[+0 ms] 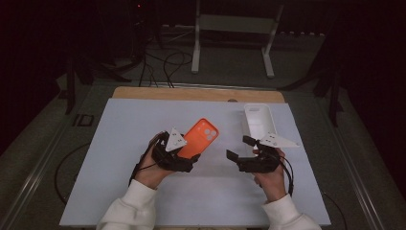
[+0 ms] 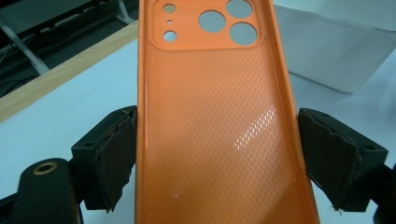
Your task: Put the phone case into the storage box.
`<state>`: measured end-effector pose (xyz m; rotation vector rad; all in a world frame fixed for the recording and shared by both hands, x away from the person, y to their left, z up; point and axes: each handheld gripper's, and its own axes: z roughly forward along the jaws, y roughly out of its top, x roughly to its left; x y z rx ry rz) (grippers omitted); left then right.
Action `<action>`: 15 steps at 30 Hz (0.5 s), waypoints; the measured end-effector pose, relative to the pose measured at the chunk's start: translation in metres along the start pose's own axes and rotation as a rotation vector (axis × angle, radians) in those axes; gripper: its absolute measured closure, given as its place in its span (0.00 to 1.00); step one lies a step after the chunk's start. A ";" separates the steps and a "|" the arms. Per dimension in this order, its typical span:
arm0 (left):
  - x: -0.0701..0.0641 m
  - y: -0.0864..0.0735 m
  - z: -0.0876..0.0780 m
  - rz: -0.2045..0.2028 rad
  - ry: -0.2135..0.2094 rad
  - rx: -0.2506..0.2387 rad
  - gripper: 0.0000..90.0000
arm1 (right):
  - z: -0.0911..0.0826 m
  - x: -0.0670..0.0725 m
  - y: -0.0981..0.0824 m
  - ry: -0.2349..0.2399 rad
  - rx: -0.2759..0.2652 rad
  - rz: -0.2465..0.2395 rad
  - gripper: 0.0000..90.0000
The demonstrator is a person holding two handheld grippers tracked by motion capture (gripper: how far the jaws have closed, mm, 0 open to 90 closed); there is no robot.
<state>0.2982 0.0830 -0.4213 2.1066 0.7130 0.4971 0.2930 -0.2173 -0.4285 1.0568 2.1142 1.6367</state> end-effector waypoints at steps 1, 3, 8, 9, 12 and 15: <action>-0.001 0.000 0.000 0.000 0.000 -0.003 0.18 | 0.001 0.000 0.000 0.007 0.004 0.004 0.10; -0.001 0.001 -0.001 0.006 -0.002 -0.006 0.18 | 0.004 0.001 0.001 0.015 0.013 0.009 0.10; -0.005 0.003 0.000 0.016 -0.008 -0.013 0.18 | 0.010 0.006 0.005 0.039 0.020 0.008 0.10; -0.006 0.003 0.000 0.018 -0.009 -0.014 0.18 | 0.012 0.007 0.006 0.043 0.020 0.007 0.10; -0.008 0.005 0.000 0.028 -0.014 -0.018 0.18 | 0.015 0.010 0.009 0.062 0.024 0.011 0.10; -0.010 0.007 -0.001 0.034 -0.018 -0.021 0.18 | 0.020 0.012 0.012 0.079 0.027 0.015 0.10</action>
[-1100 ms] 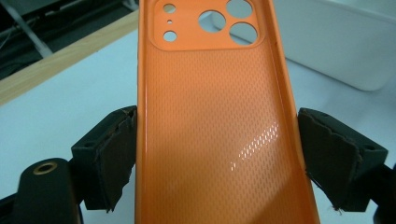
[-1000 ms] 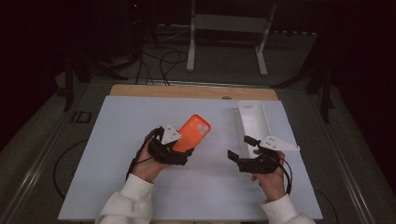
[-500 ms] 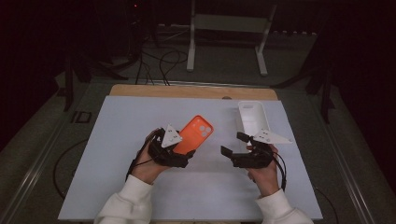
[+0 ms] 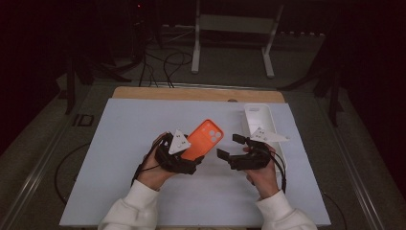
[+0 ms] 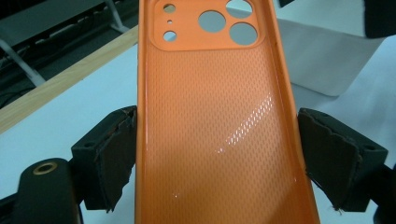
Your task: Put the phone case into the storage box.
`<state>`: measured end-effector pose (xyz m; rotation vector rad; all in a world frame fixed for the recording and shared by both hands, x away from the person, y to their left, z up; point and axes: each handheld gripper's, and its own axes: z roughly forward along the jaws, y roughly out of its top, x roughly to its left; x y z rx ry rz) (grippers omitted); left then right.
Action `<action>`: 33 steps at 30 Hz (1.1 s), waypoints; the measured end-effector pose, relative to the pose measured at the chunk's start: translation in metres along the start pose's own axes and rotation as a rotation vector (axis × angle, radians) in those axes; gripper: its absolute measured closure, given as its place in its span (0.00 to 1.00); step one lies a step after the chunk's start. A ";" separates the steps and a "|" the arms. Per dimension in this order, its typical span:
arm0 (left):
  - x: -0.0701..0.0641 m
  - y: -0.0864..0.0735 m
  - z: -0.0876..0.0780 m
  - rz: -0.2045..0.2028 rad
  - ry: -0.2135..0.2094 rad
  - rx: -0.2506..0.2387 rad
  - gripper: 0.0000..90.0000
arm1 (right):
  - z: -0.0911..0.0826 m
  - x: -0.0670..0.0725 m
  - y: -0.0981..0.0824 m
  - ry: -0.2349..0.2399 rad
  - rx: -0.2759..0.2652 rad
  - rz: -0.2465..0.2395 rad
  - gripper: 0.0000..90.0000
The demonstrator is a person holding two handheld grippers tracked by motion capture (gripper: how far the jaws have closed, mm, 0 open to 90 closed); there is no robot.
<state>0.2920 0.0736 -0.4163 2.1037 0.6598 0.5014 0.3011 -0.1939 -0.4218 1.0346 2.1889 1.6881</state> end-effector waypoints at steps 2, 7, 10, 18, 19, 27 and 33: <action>-0.001 0.001 -0.001 0.004 -0.002 -0.004 0.18 | 0.003 0.001 0.001 0.012 0.003 0.007 0.10; -0.004 0.003 -0.002 0.018 -0.008 -0.009 0.18 | 0.009 0.002 0.003 0.033 0.003 0.034 0.10; -0.006 0.003 -0.002 0.025 -0.010 -0.009 0.18 | 0.012 0.002 0.005 0.038 0.012 0.052 0.10; -0.011 0.004 -0.002 0.038 -0.026 -0.023 0.18 | 0.020 0.001 0.008 0.061 0.021 0.096 0.16; -0.012 0.004 -0.001 0.040 -0.032 -0.026 0.18 | 0.021 0.001 0.009 0.060 0.022 0.097 0.17; -0.017 0.005 -0.001 0.054 -0.058 -0.059 0.18 | 0.026 0.000 0.010 0.104 0.037 0.158 0.39; -0.018 0.004 0.004 0.072 -0.061 -0.038 0.18 | 0.025 -0.001 0.011 0.153 0.043 0.191 0.66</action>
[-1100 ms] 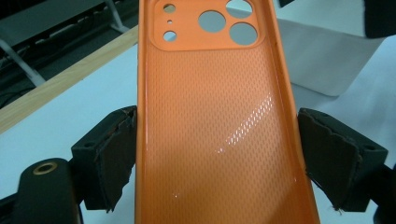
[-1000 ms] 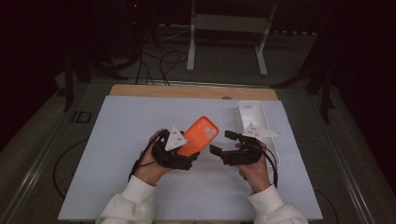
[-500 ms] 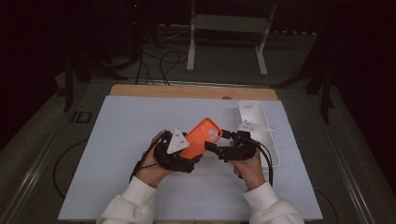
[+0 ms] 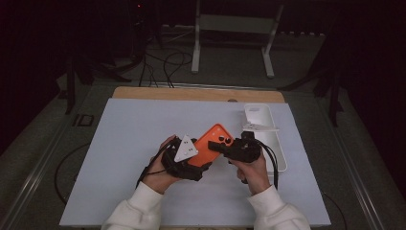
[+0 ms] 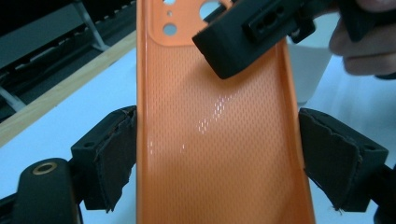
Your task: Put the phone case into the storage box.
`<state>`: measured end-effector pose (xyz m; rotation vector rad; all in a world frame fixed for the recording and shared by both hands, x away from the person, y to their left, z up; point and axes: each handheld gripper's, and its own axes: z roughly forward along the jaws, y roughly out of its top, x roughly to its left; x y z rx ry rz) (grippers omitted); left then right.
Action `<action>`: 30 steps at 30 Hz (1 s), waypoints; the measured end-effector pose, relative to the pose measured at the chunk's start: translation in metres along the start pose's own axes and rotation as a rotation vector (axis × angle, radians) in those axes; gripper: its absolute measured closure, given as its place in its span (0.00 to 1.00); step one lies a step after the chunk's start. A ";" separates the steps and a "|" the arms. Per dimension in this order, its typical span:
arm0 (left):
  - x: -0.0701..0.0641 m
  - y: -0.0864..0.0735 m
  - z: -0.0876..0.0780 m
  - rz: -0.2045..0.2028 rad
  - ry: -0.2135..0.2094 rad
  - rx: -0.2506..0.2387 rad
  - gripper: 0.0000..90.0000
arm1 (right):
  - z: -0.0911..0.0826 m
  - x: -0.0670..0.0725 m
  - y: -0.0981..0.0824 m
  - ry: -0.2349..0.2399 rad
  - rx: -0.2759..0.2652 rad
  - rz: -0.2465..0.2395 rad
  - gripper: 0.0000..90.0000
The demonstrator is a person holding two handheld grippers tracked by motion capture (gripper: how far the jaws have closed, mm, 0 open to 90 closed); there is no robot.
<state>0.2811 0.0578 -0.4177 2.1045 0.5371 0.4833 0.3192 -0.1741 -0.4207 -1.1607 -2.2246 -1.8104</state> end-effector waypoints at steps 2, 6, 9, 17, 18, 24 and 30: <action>-0.001 -0.001 0.003 0.007 0.008 0.016 0.18 | 0.000 0.002 0.000 0.000 0.009 -0.007 0.73; -0.003 -0.002 0.007 0.016 0.021 0.034 0.18 | 0.000 0.005 0.000 -0.053 0.031 0.000 0.83; -0.005 -0.003 0.009 0.018 0.028 0.040 0.18 | 0.001 0.005 -0.001 -0.074 0.038 0.003 0.86; -0.009 -0.003 0.014 0.015 0.070 0.045 0.18 | 0.002 0.009 -0.001 -0.104 0.022 0.028 0.92; -0.009 -0.003 0.014 0.012 0.074 0.046 0.18 | 0.001 0.009 -0.001 -0.103 0.017 0.031 0.92; -0.008 -0.004 0.015 -0.007 0.063 0.041 0.18 | 0.001 0.013 0.001 -0.114 0.005 0.003 0.95; -0.002 -0.005 0.011 -0.038 0.064 0.036 0.16 | -0.001 0.013 0.002 -0.133 0.007 -0.024 0.95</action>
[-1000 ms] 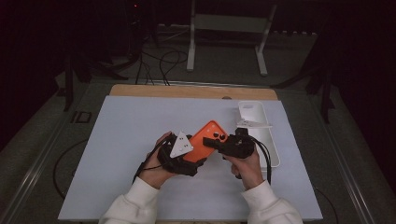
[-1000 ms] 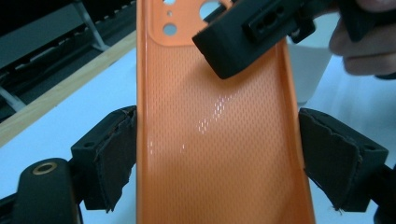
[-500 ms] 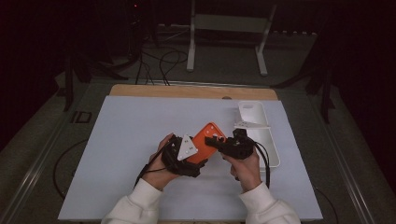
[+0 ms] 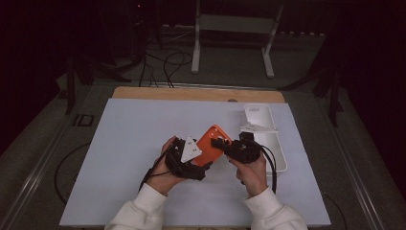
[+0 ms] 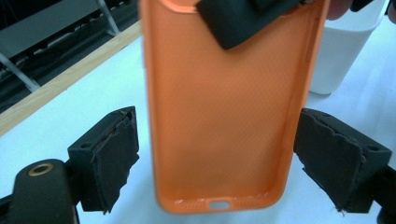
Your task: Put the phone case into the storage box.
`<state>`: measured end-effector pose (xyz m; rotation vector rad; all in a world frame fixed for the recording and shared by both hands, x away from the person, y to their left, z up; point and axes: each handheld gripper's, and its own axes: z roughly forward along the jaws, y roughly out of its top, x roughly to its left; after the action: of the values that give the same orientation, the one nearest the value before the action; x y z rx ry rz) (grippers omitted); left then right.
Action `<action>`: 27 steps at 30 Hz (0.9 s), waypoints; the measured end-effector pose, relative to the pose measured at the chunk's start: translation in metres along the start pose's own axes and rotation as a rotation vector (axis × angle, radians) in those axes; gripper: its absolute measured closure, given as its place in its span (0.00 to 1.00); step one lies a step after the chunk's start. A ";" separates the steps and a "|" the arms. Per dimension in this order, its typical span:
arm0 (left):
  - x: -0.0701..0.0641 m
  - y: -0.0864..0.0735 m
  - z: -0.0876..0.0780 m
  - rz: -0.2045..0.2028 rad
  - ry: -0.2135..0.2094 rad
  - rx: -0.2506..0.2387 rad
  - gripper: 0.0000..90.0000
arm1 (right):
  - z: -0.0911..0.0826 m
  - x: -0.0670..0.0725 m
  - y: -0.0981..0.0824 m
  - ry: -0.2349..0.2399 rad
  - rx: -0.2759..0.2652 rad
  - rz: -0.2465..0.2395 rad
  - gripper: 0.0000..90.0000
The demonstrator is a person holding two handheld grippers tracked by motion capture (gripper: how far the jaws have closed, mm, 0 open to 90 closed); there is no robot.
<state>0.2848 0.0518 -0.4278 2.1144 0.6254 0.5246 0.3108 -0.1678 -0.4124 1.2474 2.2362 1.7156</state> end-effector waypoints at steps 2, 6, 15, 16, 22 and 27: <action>0.003 -0.001 -0.002 -0.011 -0.007 -0.002 0.15 | -0.001 -0.001 0.000 -0.005 0.005 -0.009 0.95; 0.008 -0.002 -0.005 -0.024 -0.012 -0.006 0.15 | -0.003 -0.003 0.000 -0.003 0.006 -0.026 0.95; 0.014 -0.005 -0.010 -0.032 -0.054 -0.009 0.15 | -0.005 -0.002 0.000 0.024 0.027 -0.075 0.95; 0.015 -0.005 -0.010 -0.034 -0.059 -0.008 0.15 | -0.006 -0.002 0.000 0.031 0.028 -0.077 0.95; 0.017 -0.007 -0.010 -0.038 -0.095 -0.011 0.16 | -0.011 -0.002 0.002 0.061 0.022 -0.098 0.95; 0.019 -0.009 -0.010 -0.047 -0.113 -0.006 0.17 | -0.015 -0.003 0.002 0.095 0.018 -0.115 0.95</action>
<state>0.2921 0.0743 -0.4264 2.1024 0.6065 0.3775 0.3067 -0.1809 -0.4061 1.0397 2.3299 1.7510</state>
